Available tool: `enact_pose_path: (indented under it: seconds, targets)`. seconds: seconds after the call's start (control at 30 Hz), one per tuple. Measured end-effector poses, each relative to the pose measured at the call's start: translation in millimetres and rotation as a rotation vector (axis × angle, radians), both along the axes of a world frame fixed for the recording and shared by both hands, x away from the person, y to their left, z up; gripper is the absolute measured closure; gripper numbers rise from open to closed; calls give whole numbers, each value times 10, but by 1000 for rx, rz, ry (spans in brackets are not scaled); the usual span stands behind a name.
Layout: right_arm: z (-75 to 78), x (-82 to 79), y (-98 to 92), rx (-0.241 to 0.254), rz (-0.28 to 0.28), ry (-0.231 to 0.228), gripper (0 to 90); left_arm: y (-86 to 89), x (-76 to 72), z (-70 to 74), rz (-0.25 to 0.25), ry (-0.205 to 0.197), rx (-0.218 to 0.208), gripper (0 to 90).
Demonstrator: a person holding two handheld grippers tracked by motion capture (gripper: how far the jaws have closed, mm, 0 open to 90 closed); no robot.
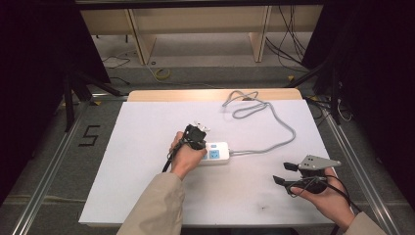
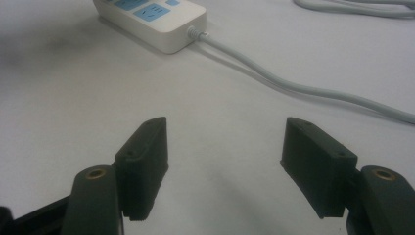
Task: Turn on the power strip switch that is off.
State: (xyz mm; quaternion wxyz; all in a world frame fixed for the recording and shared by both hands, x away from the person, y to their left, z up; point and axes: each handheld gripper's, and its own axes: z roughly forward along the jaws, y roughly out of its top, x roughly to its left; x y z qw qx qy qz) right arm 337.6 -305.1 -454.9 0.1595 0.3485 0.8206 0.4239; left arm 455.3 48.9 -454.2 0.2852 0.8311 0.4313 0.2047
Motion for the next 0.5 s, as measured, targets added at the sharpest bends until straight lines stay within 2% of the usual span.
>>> enact_pose_path:
  seconds: [0.33, 0.5]
  targets:
    - [2, -1, -6, 2, -2, 1, 344, 7, -9, 3, 2, -8, 4, 898]
    - [3, -2, -7, 2, -3, 0, 344, 28, -24, 47, 8, -31, -10, 897]
